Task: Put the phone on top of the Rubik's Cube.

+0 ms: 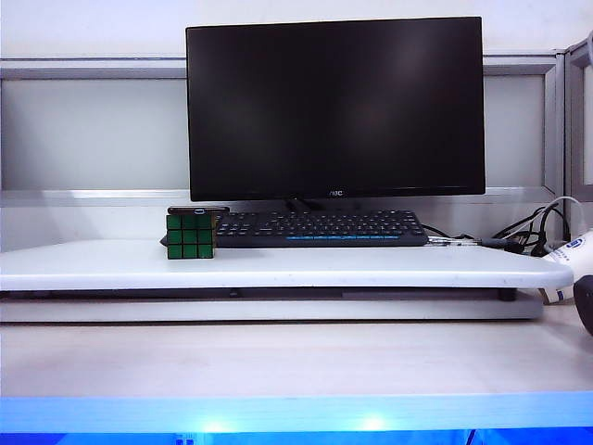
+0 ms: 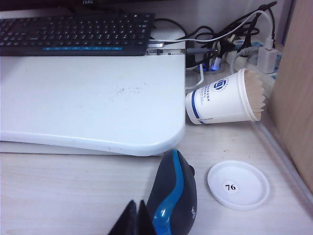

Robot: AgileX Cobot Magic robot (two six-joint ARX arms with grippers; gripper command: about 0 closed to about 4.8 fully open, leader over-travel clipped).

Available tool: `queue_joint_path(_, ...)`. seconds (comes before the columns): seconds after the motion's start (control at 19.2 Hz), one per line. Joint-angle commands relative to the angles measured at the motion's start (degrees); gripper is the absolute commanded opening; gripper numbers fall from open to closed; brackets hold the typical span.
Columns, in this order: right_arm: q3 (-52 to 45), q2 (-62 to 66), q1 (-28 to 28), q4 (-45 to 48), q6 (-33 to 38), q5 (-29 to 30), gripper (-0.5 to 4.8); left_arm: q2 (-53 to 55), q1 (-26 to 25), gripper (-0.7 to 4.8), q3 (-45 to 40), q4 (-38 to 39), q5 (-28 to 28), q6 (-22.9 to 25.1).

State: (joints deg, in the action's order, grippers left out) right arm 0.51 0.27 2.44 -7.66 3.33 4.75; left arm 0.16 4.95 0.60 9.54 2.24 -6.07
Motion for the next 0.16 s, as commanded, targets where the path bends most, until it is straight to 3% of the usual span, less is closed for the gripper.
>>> queue_joint_path(0.05, 0.07, -0.22, 0.07, 0.55, -0.37, -0.33, -0.05, 0.04, -0.04, -0.05, -0.2, 1.07, 0.11, 0.02)
queue_joint_path(0.16, 0.07, -0.22, 0.07, 0.44, -0.35, -0.11, -0.05, 0.04, -0.04, -0.05, -0.2, 1.07, 0.11, 0.04)
